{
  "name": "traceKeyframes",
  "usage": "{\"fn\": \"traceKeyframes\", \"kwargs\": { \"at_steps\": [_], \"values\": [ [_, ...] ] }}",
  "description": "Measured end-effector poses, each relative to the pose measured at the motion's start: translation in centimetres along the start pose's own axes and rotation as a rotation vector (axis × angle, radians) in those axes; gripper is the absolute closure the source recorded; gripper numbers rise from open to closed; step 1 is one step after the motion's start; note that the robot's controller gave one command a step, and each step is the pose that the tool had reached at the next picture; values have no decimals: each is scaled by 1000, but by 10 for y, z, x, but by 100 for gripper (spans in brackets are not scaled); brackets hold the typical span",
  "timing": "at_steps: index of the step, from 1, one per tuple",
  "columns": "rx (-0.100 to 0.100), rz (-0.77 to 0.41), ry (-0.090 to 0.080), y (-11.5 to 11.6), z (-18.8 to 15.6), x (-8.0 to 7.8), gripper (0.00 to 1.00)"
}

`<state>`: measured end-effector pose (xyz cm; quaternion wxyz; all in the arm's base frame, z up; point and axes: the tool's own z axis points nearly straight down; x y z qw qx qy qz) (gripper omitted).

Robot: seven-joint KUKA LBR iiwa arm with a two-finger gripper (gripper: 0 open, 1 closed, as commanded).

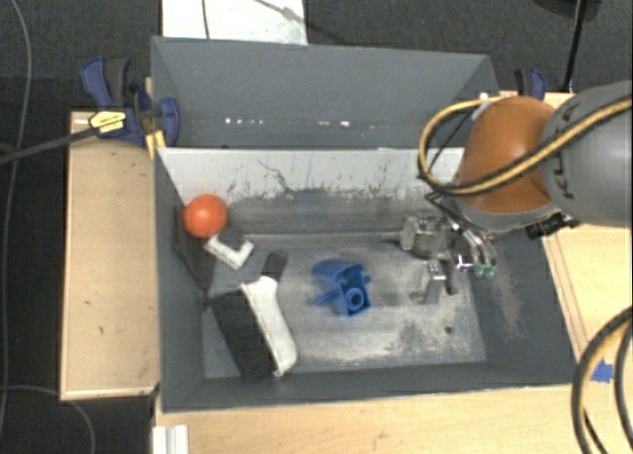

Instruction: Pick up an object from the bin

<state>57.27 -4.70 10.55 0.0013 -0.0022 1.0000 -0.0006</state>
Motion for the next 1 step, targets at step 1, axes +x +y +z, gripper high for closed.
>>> {"fn": "traceKeyframes", "kwargs": {
  "at_steps": [1],
  "values": [
    [-5,27,-2,32,24,18,0]
  ]
}}
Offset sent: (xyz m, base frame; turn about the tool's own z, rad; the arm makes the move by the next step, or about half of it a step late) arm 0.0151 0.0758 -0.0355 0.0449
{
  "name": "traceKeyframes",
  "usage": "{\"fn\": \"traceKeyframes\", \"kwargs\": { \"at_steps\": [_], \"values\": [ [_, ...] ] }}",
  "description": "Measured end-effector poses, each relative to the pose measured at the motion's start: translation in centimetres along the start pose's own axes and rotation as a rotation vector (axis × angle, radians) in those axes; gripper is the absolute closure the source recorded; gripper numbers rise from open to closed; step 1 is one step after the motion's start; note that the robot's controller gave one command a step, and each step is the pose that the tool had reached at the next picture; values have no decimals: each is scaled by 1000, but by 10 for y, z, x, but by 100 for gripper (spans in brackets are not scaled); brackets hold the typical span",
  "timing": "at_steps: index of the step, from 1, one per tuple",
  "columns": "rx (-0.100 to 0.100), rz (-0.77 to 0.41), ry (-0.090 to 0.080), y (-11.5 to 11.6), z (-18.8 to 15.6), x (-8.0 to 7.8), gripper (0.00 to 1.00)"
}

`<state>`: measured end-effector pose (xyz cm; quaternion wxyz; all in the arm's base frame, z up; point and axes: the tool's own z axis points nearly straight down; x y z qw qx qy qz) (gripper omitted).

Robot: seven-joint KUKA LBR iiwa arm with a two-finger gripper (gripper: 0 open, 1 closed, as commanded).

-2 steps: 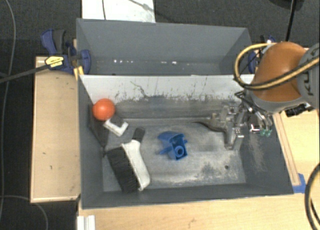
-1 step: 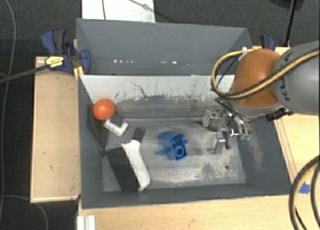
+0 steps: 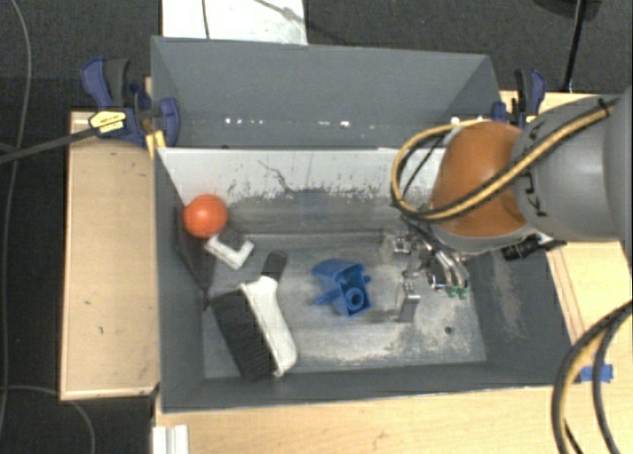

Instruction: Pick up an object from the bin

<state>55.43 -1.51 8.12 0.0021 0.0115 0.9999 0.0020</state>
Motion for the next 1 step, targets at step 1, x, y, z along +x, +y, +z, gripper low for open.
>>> {"fn": "traceKeyframes", "kwargs": {
  "at_steps": [1],
  "values": [
    [5,18,0,25,8,-19,0]
  ]
}}
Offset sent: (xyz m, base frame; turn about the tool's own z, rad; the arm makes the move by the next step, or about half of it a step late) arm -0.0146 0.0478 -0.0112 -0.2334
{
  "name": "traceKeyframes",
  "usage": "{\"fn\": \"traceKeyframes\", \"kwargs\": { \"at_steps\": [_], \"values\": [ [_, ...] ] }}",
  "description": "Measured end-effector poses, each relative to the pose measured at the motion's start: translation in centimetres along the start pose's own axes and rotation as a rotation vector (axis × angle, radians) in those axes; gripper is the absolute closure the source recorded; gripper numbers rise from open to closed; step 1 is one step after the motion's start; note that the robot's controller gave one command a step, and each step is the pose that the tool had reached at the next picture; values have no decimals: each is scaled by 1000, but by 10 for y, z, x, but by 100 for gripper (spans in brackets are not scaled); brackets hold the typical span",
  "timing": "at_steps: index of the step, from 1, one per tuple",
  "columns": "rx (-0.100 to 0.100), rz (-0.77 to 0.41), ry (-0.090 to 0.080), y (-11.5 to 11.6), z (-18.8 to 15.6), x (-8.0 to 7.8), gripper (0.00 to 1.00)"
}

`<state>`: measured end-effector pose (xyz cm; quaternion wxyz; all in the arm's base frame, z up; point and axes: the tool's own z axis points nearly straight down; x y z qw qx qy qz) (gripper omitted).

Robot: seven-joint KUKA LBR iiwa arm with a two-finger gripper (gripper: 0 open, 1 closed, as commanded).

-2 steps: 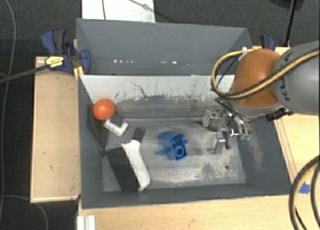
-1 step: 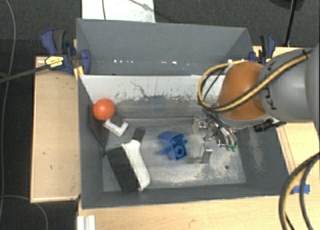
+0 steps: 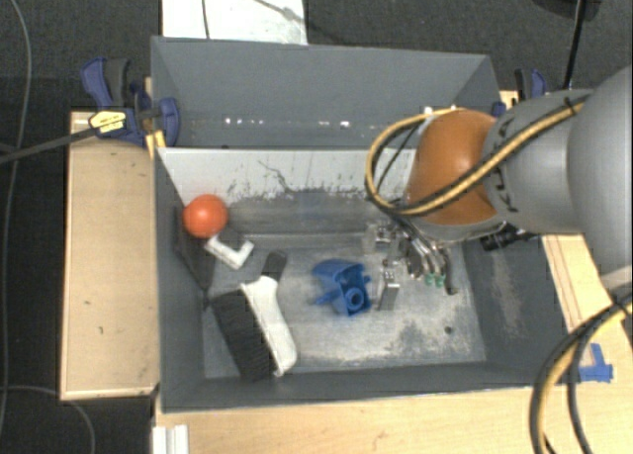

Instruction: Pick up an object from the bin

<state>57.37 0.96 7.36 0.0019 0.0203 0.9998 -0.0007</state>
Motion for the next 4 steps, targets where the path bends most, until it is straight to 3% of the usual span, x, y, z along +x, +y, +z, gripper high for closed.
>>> {"fn": "traceKeyframes", "kwargs": {
  "at_steps": [1,2,3,4],
  "values": [
    [-4,-105,-6,17,1,3,0],
    [-1,-408,-2,27,2,21,0],
    [-4,-205,-11,56,2,6,100],
    [-4,-206,-11,57,2,6,100]
  ]
}}
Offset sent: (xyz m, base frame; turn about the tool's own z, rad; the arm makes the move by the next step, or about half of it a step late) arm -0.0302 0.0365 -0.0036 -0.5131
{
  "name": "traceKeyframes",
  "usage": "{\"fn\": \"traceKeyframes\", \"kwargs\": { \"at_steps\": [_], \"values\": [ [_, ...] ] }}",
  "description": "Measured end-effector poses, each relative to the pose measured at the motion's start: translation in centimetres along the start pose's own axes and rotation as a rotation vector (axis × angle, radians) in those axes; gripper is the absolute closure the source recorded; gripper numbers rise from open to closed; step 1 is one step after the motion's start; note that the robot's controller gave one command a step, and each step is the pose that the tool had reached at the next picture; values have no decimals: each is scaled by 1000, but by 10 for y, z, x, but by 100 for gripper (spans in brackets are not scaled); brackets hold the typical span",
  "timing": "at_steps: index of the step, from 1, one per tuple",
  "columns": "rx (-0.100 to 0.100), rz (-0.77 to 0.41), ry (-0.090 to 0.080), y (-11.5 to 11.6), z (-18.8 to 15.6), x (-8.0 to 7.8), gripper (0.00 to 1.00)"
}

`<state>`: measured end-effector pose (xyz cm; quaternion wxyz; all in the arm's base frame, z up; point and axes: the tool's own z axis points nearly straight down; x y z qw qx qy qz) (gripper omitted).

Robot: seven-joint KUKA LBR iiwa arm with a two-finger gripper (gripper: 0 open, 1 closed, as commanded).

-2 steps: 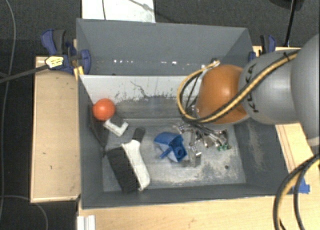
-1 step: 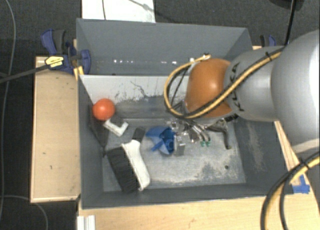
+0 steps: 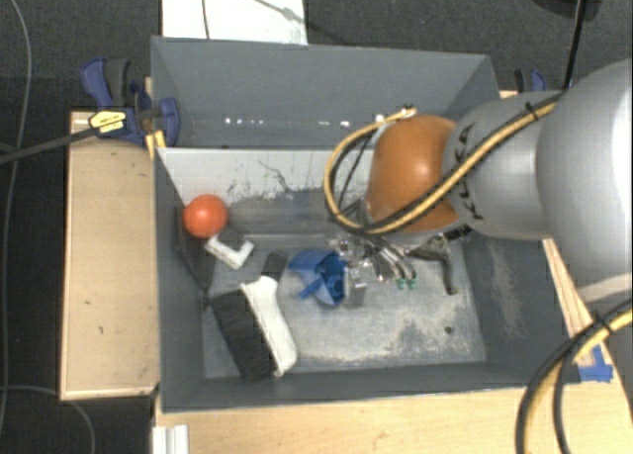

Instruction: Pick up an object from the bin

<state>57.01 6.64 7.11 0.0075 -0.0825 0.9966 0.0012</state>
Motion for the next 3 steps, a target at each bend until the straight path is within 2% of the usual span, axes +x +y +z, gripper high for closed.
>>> {"fn": "traceKeyframes", "kwargs": {
  "at_steps": [1,2,3],
  "values": [
    [1,-13,-2,4,-97,5,100],
    [1,-14,-2,4,-97,5,100],
    [0,13,4,6,-131,-2,100]
  ]
}}
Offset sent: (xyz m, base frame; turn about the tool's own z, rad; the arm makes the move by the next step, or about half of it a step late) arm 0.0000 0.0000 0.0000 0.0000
